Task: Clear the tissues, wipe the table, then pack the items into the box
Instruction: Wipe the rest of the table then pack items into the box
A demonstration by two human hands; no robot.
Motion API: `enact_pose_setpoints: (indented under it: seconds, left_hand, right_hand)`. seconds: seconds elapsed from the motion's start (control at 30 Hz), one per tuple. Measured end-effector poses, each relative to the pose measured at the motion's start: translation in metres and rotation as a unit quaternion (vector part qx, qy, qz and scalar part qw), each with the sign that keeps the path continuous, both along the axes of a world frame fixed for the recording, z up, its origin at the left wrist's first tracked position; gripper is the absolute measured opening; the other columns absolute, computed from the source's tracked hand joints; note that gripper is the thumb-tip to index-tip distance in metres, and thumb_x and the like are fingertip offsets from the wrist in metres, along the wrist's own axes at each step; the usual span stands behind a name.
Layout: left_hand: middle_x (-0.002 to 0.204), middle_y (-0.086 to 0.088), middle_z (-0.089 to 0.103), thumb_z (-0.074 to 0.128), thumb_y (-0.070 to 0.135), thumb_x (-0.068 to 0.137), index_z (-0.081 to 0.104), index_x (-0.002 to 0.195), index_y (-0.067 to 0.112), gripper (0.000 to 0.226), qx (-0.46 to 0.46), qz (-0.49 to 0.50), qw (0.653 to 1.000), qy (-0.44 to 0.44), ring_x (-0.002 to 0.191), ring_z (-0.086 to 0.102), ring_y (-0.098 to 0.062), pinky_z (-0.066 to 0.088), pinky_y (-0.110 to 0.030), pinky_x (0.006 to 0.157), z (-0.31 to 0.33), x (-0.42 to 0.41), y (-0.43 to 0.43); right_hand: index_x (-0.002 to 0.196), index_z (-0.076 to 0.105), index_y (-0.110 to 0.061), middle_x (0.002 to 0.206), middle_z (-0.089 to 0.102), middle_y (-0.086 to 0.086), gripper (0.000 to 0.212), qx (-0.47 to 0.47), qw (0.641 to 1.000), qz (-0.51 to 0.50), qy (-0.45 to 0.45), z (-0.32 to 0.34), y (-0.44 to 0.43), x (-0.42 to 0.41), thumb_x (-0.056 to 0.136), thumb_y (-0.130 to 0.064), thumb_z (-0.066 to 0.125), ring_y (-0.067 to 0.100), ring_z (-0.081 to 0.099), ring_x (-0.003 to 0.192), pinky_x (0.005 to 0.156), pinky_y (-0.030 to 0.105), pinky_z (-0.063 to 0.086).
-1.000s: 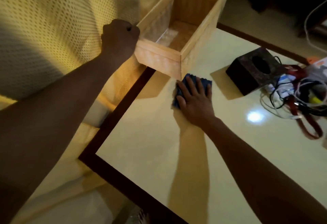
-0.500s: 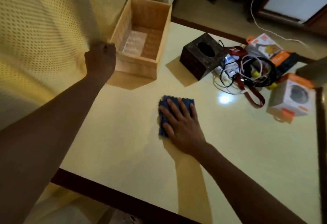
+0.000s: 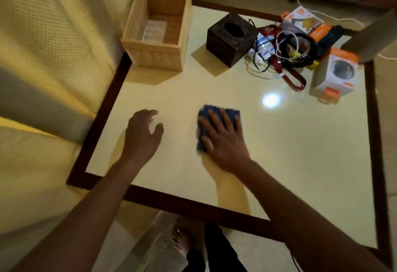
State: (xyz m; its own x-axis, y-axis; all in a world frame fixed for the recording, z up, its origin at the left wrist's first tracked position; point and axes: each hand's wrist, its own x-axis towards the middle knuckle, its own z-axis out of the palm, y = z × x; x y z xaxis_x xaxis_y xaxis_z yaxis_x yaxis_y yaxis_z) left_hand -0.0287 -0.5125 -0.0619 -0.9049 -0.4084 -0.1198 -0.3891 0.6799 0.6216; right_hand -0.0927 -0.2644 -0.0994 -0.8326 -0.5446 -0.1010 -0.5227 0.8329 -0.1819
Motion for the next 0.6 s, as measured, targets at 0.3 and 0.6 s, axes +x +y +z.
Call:
enact_pose_setpoints:
  seconds: [0.3,0.6]
  left_hand:
    - [0.164,-0.014,0.033,0.045,0.042,0.098,0.047,0.152,0.017,0.06,-0.094,-0.103,0.99,-0.021,0.153,0.024,-0.035,0.024,-0.056,0.122,-0.014,0.116,0.05]
    - [0.173,-0.008,0.01,0.027,0.054,0.103,0.027,0.163,0.023,0.068,-0.157,-0.196,0.967,-0.037,0.16,0.004,-0.031,0.007,-0.054,0.126,-0.045,0.138,0.067]
  right_hand:
    - [0.162,0.016,-0.039,0.172,0.009,-0.005,0.064,0.033,0.982,-0.184,-0.025,0.007,0.158,0.028,0.101,-0.059,0.014,0.023,0.002,0.159,0.125,0.056,0.003]
    - [0.164,0.009,-0.036,0.173,-0.001,-0.005,0.059,0.023,0.999,-0.034,-0.008,0.0,0.134,0.207,0.108,-0.051,0.025,0.025,-0.006,0.159,0.126,0.059,0.004]
